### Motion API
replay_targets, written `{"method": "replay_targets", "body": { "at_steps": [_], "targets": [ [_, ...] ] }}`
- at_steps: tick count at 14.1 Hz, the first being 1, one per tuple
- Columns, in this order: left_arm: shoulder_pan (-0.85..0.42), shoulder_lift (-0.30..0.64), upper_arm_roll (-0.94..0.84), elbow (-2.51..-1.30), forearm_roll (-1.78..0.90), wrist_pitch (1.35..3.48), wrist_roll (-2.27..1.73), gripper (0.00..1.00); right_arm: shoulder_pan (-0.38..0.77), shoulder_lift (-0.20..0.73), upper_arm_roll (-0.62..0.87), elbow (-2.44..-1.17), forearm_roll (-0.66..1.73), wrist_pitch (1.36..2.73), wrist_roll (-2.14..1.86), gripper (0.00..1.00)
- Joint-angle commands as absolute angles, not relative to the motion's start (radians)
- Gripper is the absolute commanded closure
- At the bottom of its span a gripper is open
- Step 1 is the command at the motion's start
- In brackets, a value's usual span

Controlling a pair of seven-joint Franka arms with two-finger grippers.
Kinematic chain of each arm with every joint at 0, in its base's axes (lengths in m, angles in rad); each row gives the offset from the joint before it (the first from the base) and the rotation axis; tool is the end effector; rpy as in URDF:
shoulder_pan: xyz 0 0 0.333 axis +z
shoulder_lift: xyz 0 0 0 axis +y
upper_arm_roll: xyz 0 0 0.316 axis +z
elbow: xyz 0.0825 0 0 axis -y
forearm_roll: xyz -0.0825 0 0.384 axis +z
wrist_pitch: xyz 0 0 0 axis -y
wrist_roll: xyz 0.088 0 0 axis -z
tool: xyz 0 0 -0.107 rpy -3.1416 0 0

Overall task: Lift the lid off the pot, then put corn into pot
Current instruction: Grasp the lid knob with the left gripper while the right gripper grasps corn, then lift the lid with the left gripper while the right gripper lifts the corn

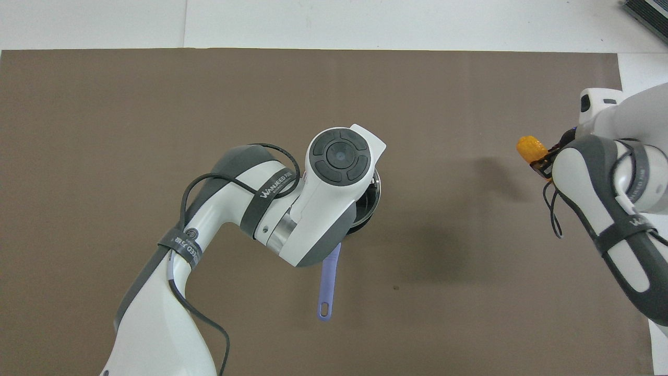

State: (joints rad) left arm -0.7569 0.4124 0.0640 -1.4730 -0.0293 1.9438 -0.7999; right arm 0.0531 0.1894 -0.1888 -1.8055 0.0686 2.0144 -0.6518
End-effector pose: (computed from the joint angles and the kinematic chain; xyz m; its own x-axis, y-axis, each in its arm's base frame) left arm 0.5230 -0.4454 0.4478 0.9930 0.1113 0.0397 0.1096 -0.9930 0.0440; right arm 0.6099 -0.0733 0.4417 0.8814 0.4712 0.0347 0.4717 -0.8817 -0.0078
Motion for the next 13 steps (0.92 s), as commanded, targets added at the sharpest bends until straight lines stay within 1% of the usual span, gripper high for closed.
{"method": "replay_targets", "body": {
  "at_steps": [1, 6, 8, 13],
  "targets": [
    [-0.755, 0.367, 0.08, -1.466, -0.032, 1.907, -0.811, 1.0, 0.046, 0.106, -0.19, -1.824, 0.072, 1.939, -0.516, 1.0],
    [-0.756, 0.301, 0.17, -1.491, -0.009, 1.882, -0.813, 1.0, 0.061, 0.017, -0.186, -1.75, 0.032, 1.737, -0.37, 1.0],
    [-0.72, 0.278, 0.189, -1.528, -0.006, 1.875, -0.81, 1.0, 0.069, 0.005, -0.167, -1.723, 0.014, 1.672, -0.298, 1.0],
    [-0.612, 0.23, 0.189, -1.626, 0.051, 1.864, -0.758, 1.0, 0.211, -0.003, -0.16, -1.721, -0.006, 1.658, -0.002, 1.0]
  ]
}}
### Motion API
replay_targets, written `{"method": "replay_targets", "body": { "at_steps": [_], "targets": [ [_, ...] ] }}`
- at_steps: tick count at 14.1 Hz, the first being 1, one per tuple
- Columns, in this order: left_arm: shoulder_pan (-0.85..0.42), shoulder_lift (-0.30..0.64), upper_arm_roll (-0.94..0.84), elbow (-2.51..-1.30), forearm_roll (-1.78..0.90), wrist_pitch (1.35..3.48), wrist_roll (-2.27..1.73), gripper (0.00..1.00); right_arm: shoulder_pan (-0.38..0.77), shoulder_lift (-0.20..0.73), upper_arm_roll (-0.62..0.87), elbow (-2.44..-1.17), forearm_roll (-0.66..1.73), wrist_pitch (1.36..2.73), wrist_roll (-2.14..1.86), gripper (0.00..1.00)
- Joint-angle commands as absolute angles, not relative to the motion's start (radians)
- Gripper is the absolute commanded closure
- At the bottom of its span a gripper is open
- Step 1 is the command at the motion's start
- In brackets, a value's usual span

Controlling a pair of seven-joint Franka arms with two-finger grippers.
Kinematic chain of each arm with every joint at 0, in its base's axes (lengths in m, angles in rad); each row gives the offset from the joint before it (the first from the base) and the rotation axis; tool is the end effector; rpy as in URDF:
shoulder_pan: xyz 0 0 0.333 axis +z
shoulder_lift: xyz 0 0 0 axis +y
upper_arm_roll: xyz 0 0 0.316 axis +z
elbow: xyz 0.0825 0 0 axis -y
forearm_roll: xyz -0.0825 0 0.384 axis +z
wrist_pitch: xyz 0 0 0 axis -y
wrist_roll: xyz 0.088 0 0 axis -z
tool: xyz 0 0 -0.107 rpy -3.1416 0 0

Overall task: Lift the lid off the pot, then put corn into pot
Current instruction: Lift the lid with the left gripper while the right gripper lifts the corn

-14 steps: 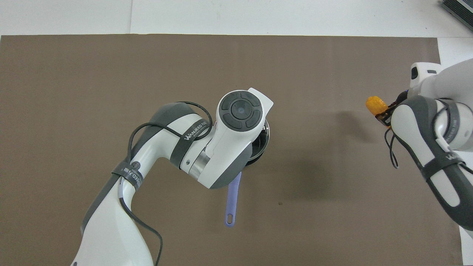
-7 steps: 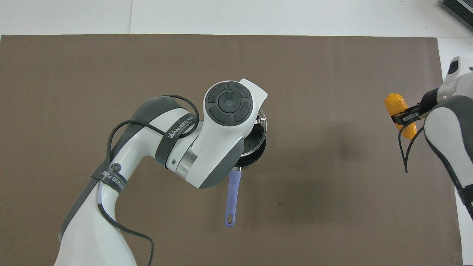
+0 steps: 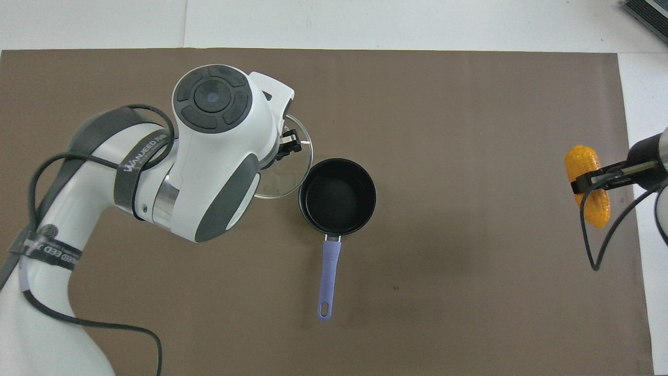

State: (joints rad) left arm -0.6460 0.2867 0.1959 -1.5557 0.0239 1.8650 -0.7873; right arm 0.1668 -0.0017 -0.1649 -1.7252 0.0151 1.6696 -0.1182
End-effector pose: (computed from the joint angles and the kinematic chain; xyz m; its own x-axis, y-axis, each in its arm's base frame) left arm 0.5802 -0.2934 0.4875 0.9464 0.3143 0.0746 0.3175 -0.9476 -0.0357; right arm 0.5562 0.0025 0.5607 0.9916 0.1183 -0.0517 0.1174 -0.9929 -0.0214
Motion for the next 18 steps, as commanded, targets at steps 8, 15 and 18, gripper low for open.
{"method": "replay_targets", "body": {
  "at_steps": [8, 15, 18],
  "targets": [
    [-0.399, 0.08, 0.187, -1.992, 0.049, 2.079, -0.431, 1.0, 0.494, 0.113, -0.15, -1.717, 0.02, 1.782, 0.466, 1.0],
    [-0.261, 0.074, 0.189, -2.226, 0.132, 2.267, -0.244, 1.0, 0.566, 0.213, -0.131, -1.654, 0.134, 1.853, 0.558, 1.0],
    [-0.175, 0.074, 0.189, -2.233, 0.133, 2.278, -0.092, 1.0, 0.592, 0.333, -0.115, -1.54, 0.133, 1.871, 0.609, 1.0]
  ]
}}
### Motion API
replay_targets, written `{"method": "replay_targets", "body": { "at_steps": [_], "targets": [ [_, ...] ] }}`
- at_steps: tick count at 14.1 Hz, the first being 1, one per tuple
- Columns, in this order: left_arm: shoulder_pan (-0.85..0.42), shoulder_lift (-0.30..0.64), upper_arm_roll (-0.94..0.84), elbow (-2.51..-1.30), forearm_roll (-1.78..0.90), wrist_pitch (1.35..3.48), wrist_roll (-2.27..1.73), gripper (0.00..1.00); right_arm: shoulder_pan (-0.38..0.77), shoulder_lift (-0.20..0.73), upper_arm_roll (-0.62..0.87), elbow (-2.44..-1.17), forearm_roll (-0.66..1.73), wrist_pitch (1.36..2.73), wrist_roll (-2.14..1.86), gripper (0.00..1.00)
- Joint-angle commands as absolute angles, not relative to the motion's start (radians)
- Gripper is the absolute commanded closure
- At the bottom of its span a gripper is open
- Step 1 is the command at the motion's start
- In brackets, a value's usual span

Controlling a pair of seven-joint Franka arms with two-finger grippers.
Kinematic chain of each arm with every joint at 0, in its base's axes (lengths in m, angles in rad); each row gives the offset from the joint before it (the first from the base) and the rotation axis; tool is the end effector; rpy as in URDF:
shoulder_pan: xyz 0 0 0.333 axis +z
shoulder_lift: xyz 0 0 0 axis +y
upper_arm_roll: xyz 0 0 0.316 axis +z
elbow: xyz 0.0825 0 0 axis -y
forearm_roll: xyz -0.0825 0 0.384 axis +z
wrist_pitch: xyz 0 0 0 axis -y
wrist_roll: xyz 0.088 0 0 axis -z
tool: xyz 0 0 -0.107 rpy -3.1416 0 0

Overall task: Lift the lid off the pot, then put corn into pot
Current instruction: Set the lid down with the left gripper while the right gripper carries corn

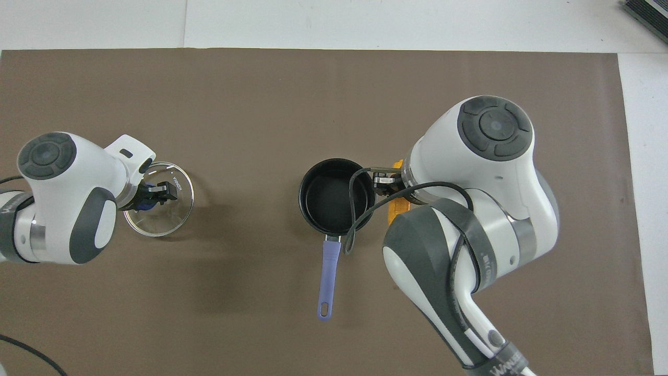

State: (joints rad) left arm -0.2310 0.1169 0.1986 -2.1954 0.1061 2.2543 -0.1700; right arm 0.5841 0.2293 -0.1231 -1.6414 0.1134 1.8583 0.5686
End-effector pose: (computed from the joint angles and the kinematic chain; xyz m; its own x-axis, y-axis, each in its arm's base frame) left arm 0.5393 -0.0152 0.3282 0.9967 0.0697 -0.0419 0.0648 -0.9918 -0.1098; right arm 0.5575 0.2936 0.4805 0.9894 -0.1351 -0.0530 -0.1382 -0.9885 -0.0615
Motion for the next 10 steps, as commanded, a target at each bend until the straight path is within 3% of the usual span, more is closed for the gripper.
{"method": "replay_targets", "body": {
  "at_steps": [1, 2, 6, 10],
  "targets": [
    [-0.152, 0.075, 0.189, -2.233, 0.133, 2.279, -0.075, 0.58, 0.603, 0.354, -0.114, -1.528, 0.133, 1.894, 0.621, 1.0],
    [-0.147, 0.075, 0.189, -2.232, 0.133, 2.281, -0.051, 0.01, 0.623, 0.373, -0.114, -1.526, 0.132, 1.917, 0.635, 1.0],
    [-0.167, 0.09, 0.184, -2.2, 0.132, 2.284, -0.069, 0.0, 0.667, 0.457, -0.114, -1.522, 0.124, 2.003, 0.661, 1.0],
    [-0.261, 0.149, 0.179, -2.097, 0.114, 2.284, -0.188, 0.0, 0.67, 0.468, -0.114, -1.56, 0.123, 2.046, 0.655, 1.0]
  ]
}}
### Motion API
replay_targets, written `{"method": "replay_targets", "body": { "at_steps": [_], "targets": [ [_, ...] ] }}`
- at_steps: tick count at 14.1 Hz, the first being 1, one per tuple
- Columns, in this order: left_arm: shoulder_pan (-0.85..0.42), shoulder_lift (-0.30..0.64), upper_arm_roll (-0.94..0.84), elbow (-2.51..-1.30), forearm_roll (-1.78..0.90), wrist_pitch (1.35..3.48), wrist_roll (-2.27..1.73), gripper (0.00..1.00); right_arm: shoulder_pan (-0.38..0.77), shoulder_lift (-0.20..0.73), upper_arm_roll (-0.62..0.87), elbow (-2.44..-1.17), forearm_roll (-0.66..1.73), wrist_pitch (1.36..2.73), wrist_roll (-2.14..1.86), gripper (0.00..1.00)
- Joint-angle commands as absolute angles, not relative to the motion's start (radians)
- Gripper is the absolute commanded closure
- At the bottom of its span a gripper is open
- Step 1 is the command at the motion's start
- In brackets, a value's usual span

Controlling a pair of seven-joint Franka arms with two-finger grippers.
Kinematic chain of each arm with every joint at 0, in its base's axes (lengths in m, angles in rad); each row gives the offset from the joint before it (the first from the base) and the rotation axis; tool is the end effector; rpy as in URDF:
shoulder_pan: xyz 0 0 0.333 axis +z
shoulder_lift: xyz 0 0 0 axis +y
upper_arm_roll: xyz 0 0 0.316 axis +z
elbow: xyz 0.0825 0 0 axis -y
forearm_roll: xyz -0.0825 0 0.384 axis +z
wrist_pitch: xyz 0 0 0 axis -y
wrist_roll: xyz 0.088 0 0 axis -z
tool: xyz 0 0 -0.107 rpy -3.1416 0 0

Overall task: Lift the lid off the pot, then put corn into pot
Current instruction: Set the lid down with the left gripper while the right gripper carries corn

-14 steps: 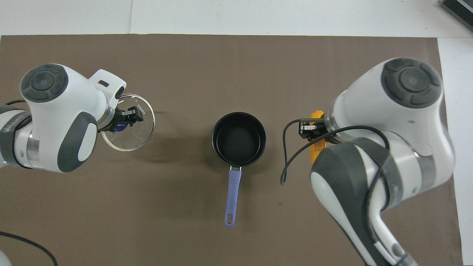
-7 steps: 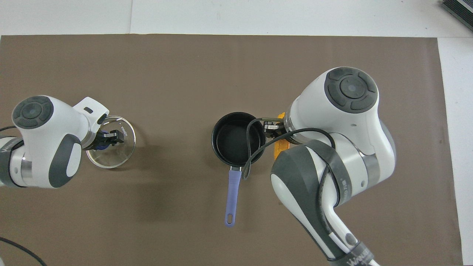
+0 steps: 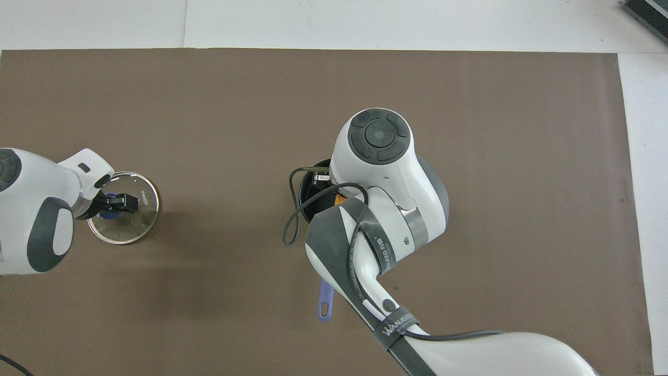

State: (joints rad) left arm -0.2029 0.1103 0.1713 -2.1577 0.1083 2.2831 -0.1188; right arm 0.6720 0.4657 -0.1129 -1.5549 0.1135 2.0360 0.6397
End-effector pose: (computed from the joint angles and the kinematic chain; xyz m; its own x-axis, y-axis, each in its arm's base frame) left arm 0.5536 -0.0158 0.3501 0.9996 0.0146 0.0244 0.0170 -0.9949 -0.0994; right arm 0.5732 0.3787 0.3817 0.9929 -0.1175 -0.0165 -0.1182 -0.9916 -0.0522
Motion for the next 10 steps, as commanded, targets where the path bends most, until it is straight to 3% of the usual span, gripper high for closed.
{"method": "replay_targets", "body": {
  "at_steps": [1, 7, 10],
  "targets": [
    [-0.287, 0.164, 0.178, -2.065, 0.101, 2.283, -0.204, 0.0, 0.67, 0.468, -0.114, -1.572, 0.123, 2.046, 0.649, 1.0],
    [-0.295, 0.163, 0.17, -1.915, -0.063, 2.17, -0.06, 0.0, 0.664, 0.462, -0.11, -1.608, 0.138, 2.065, 0.623, 1.0],
    [-0.23, 0.158, 0.178, -1.827, -0.167, 2.041, 0.07, 0.0, 0.666, 0.477, -0.11, -1.609, 0.141, 2.072, 0.62, 0.76]
  ]
}}
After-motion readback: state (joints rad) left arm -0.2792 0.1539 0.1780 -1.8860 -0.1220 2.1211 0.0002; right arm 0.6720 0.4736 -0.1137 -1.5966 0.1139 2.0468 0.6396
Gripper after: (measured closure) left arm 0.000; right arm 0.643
